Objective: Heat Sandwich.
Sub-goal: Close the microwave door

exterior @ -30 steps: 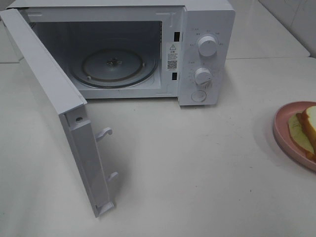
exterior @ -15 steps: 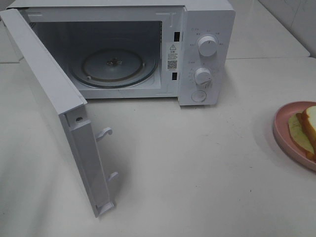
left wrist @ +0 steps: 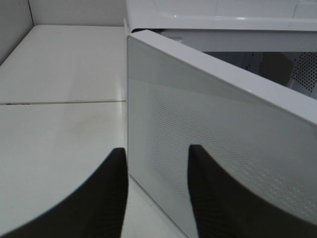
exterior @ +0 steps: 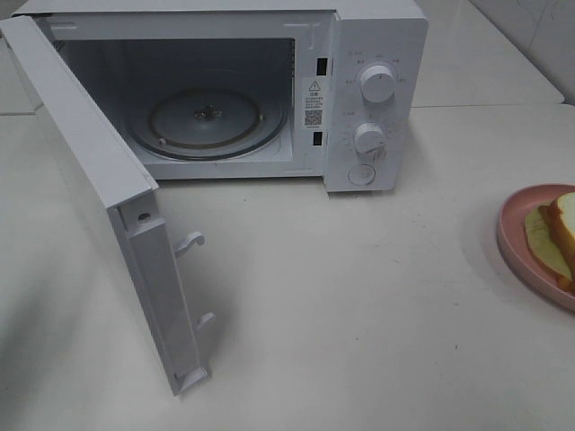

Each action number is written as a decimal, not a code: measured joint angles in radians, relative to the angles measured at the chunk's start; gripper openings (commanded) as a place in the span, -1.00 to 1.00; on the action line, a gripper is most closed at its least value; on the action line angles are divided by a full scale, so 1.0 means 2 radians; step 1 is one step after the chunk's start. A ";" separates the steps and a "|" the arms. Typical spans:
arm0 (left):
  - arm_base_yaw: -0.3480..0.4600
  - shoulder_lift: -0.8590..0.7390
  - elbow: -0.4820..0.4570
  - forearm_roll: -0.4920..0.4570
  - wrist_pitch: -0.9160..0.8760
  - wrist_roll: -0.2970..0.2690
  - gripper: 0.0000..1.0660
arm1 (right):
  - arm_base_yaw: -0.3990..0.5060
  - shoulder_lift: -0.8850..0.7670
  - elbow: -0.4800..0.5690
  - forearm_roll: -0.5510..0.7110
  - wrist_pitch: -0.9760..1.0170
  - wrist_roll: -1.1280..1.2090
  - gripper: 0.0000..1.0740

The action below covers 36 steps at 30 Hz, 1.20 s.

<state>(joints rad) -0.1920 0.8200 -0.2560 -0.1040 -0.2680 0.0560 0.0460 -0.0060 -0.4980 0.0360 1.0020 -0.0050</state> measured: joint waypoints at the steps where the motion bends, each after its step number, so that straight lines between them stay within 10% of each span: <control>1: 0.000 0.016 0.000 0.000 -0.013 -0.005 -0.66 | 0.000 0.000 0.000 0.000 0.000 0.000 0.24; 8: 0.000 0.094 0.000 0.033 -0.094 -0.047 -1.00 | 0.000 0.000 0.000 0.000 0.000 0.000 0.24; 15: 0.000 0.175 0.000 0.164 -0.204 -0.128 -1.00 | 0.000 0.000 0.000 0.000 0.000 0.000 0.24; 36: 0.000 0.272 -0.001 0.207 -0.306 -0.141 -1.00 | 0.000 0.000 0.000 0.000 0.000 0.000 0.24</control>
<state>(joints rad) -0.1920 1.3640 -0.2580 0.3110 -0.8810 -0.2260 0.0460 -0.0060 -0.4980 0.0360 1.0020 -0.0050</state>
